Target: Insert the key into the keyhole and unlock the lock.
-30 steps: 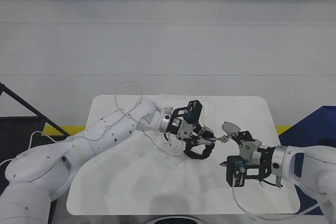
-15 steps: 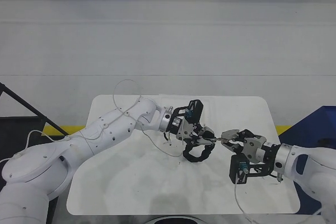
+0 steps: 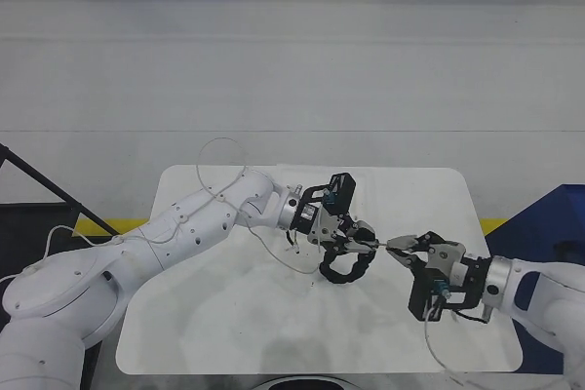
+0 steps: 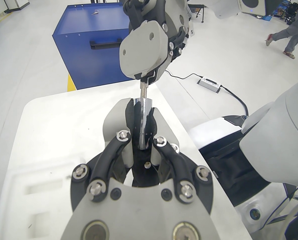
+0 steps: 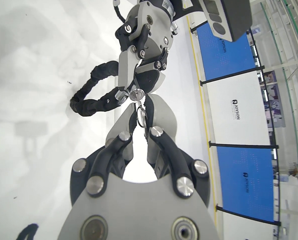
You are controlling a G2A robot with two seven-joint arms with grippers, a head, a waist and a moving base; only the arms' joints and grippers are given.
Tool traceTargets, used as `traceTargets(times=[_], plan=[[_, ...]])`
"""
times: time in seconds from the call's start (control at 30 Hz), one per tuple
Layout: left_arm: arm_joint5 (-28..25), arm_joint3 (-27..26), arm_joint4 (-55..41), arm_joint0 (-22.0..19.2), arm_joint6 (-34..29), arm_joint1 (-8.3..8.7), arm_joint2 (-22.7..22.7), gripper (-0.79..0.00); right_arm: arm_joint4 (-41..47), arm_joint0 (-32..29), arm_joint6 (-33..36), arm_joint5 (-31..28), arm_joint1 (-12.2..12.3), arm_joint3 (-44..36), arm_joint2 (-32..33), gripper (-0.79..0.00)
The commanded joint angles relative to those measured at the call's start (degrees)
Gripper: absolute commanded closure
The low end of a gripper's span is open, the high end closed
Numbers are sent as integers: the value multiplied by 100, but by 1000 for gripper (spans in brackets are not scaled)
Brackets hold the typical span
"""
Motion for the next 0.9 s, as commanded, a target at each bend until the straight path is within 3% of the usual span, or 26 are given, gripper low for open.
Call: traceTargets(times=[0.0, 0.27, 0.47, 0.67, 0.7, 0.73, 0.87], plan=[[0, -4, 28, 8, 18, -3, 0, 0, 640, -12, 95, -37, -17, 88, 36, 0], [0, -14, 64, 53, 25, -31, 0, 0, 2848, -64, 1252, -102, -38, 388, 60, 0], [0, -41, 147, 52, 83, -51, 0, 0, 4334, -32, 2447, 403, -24, 402, -34, 0], [0, -35, 258, 77, 169, -67, 0, 0, 5100, -31, 3042, 713, -10, 194, -36, 0], [0, -26, 282, 89, 169, -71, 0, 0, 5136, -27, 3101, 707, -6, 173, -19, -215], [0, -5, 299, 100, 171, -73, 0, 0, 5139, -27, 3163, 702, 0, 151, 8, -770], [0, 211, 386, 139, 140, -50, 0, 0, 5129, -110, 3327, 583, 29, 117, 243, -785]])
